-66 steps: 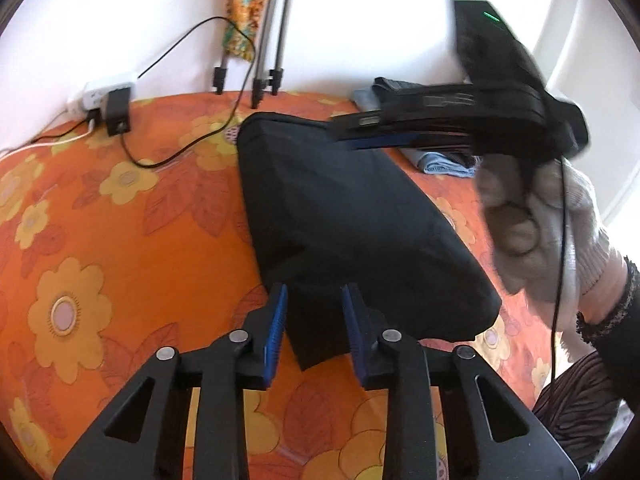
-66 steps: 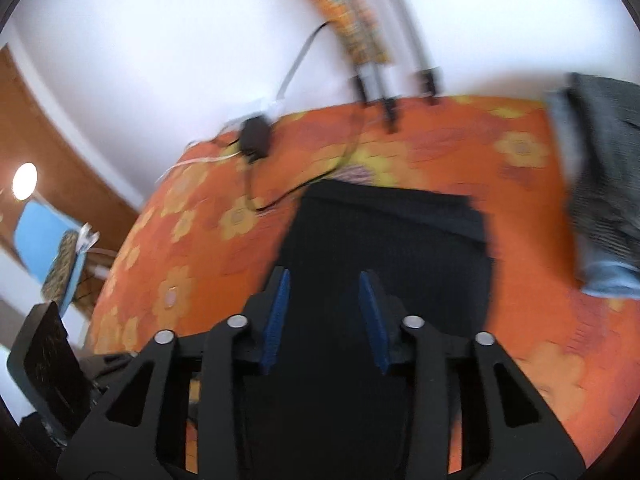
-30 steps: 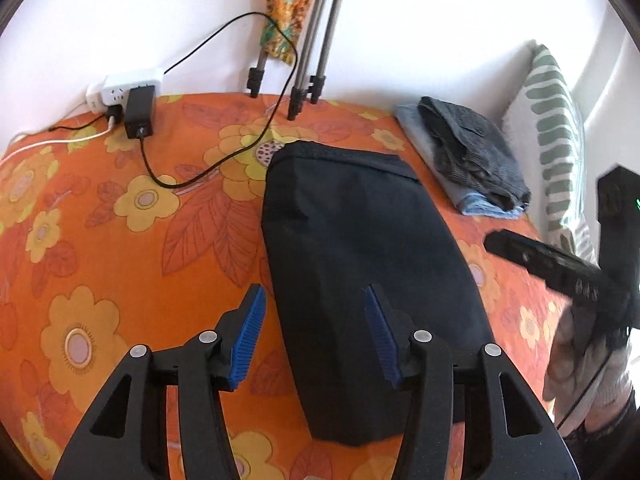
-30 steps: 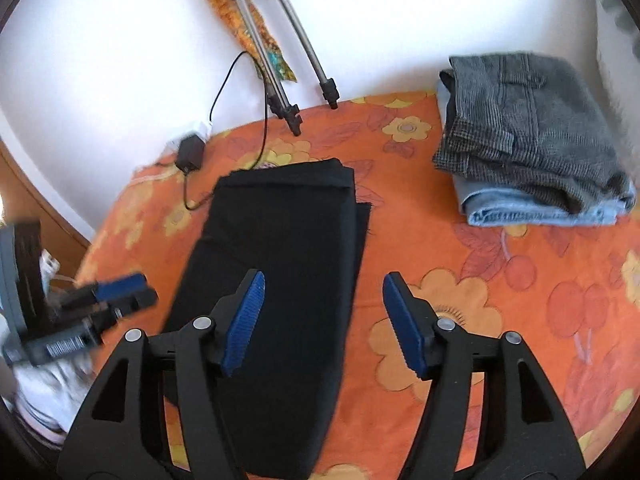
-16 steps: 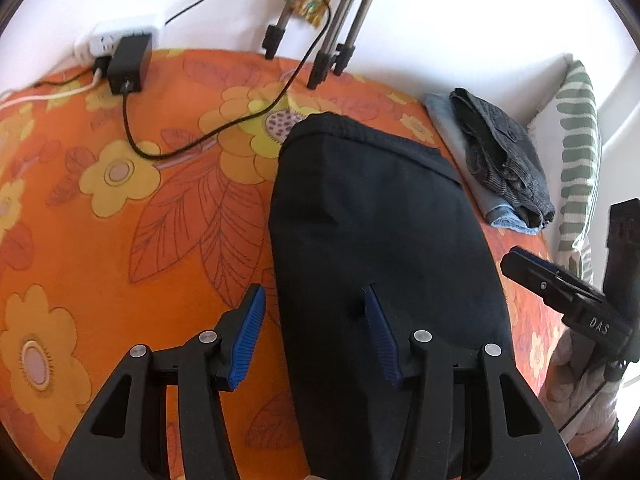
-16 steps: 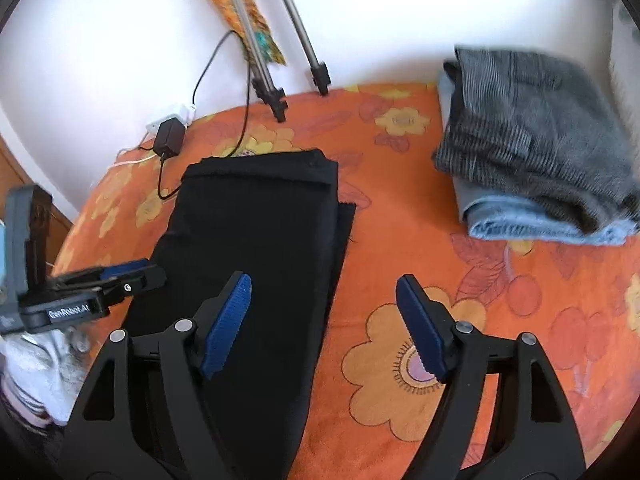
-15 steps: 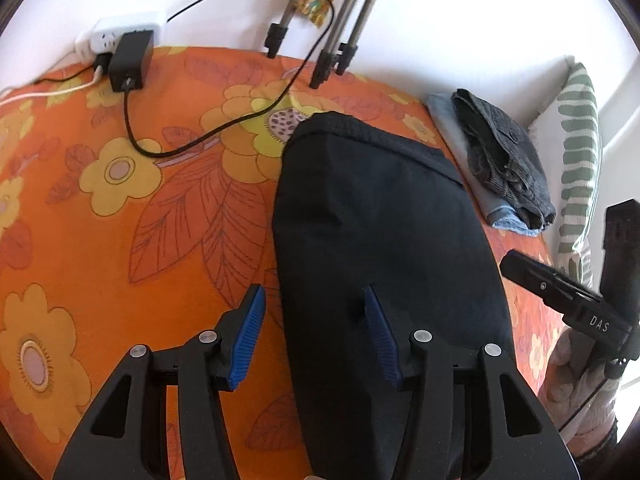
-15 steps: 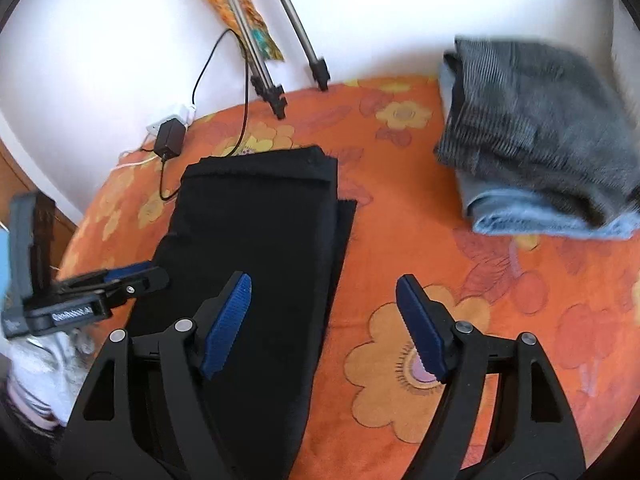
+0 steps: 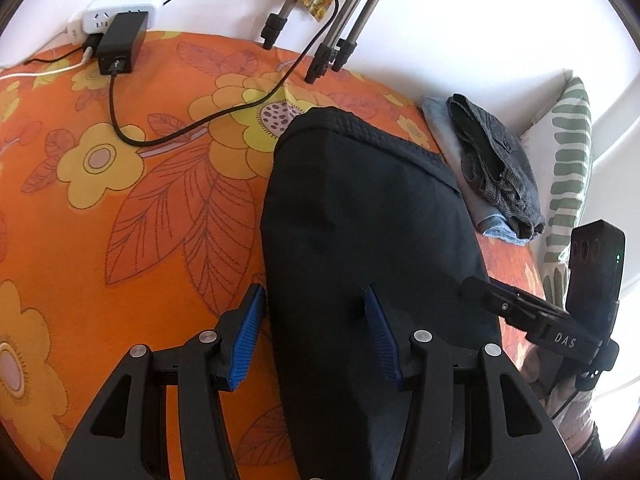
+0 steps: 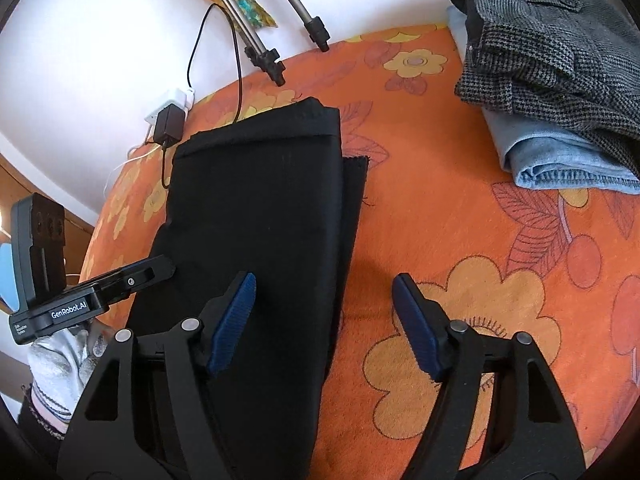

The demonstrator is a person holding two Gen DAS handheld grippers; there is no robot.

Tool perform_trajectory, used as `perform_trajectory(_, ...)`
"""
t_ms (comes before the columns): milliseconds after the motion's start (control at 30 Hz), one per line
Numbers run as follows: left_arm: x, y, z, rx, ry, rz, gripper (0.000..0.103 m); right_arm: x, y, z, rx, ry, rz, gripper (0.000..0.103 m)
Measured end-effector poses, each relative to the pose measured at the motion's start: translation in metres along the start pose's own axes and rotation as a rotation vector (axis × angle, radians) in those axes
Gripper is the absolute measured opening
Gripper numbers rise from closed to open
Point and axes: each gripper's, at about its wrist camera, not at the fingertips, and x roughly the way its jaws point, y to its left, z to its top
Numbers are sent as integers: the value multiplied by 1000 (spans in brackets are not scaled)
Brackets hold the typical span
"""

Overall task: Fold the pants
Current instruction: 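Close both tools on the folded black pants bundle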

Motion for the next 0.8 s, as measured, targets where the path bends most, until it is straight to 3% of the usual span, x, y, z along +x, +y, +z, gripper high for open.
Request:
perform_trajectory(67,1,-2,0,6,-5,-2,48,2,3,-1,-15,-2,4,62)
perform_trajectory(133,3,-4,-1,13,-5,-11,48,4,4,-1,-16,2,27,43)
perform_trajectory(233,5,-8,-2,27,-8,-10,45,8,7,-2,-7,2,55,43)
perform_trajectory(433,8,-10,0,2,-18,-4,27,8,7,-2,22,-12,66,37)
perform_trajectory(600,8,-11,-1,14,-21,0,26,8,7,-1,32,-12,75,36)
perform_trajectory(700,10,-6,-1,-16,-33,-19,29,10,5,0,40,-10,98,41)
perform_trajectory(800,10,-15,-2,19,-47,30,27,10,10,-1,22,-18,65,39)
